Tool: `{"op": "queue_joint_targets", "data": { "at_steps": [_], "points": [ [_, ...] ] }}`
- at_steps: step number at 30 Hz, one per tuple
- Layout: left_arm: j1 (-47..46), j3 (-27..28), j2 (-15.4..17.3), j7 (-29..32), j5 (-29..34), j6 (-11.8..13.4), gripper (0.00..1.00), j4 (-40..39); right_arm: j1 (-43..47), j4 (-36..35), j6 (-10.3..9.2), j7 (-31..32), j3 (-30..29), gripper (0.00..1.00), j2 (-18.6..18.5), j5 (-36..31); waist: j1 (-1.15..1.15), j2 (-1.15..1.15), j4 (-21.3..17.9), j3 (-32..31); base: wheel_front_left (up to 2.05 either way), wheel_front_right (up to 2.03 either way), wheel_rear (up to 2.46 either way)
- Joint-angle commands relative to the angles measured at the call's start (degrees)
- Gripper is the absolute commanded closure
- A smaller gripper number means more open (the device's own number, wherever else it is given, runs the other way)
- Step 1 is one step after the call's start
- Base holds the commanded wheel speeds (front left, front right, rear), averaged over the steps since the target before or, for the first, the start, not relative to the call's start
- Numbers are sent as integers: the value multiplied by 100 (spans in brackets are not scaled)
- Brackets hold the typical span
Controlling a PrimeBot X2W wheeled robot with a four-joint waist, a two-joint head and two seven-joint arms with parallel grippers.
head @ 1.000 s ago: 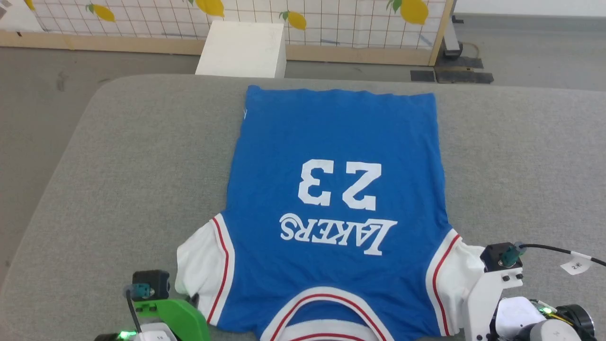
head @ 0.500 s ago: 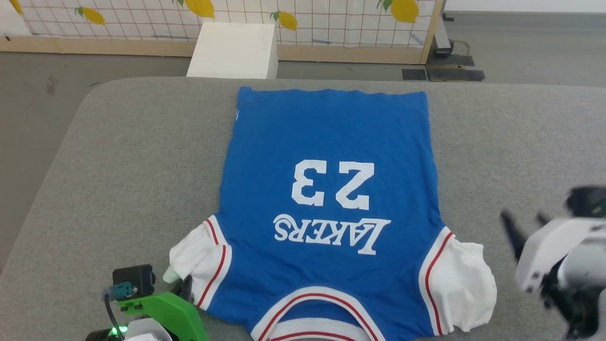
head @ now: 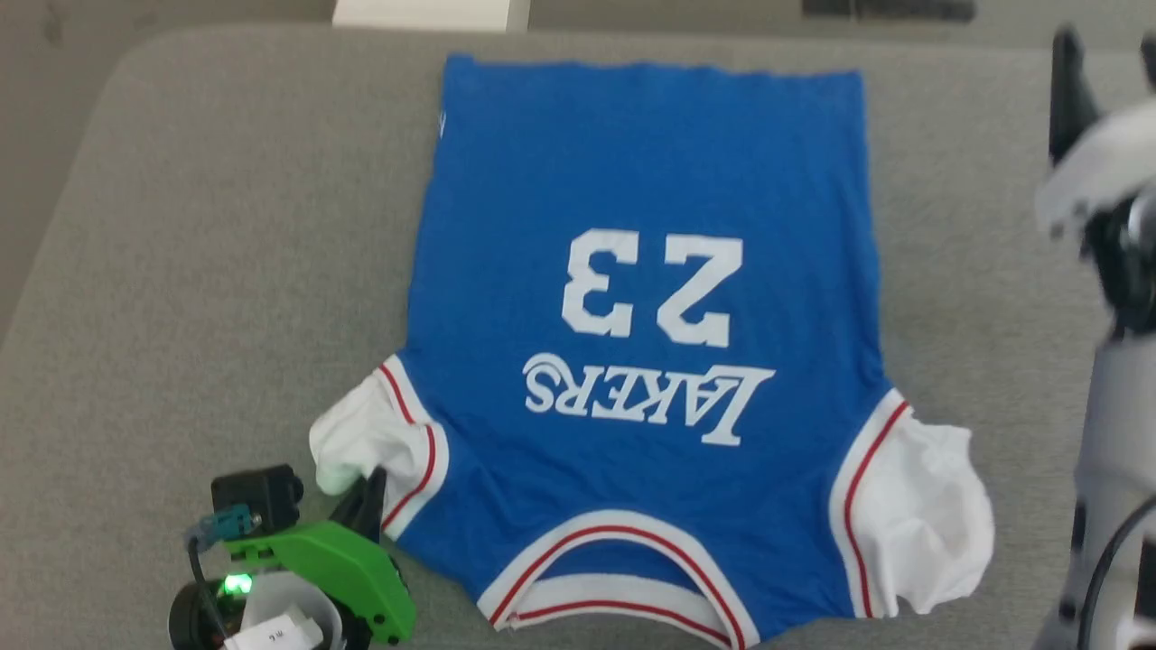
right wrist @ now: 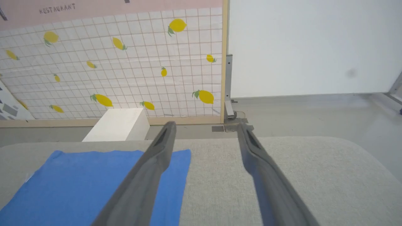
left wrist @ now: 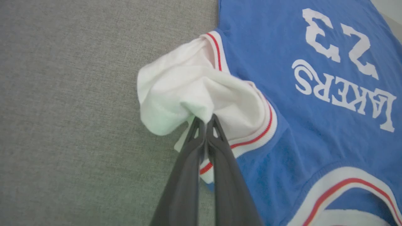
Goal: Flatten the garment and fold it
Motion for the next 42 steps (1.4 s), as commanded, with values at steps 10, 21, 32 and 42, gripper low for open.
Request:
{"op": "queue_joint_targets", "data": {
  "at_steps": [10,21,32,42],
  "points": [
    [-97,106,83,-49,77,214,100,-961,-2239,1413,-6,1204,123,0,-390,-1156,0,0,634,1981,0,0,0],
    [11,77,166,-42,135,263,100,-1752,-3022,1875,-6,2787,428,0,-594,-1711,0,0,848,2643,0,0,0],
    [-23,71,171,-62,112,249,100,-1660,-2900,1940,-6,3454,791,100,-692,-1365,0,0,785,2625,0,0,0],
    [-39,49,168,-85,61,198,100,-1164,-2577,1436,-6,3119,972,100,-1038,-877,0,0,481,1499,0,0,0]
  ]
}}
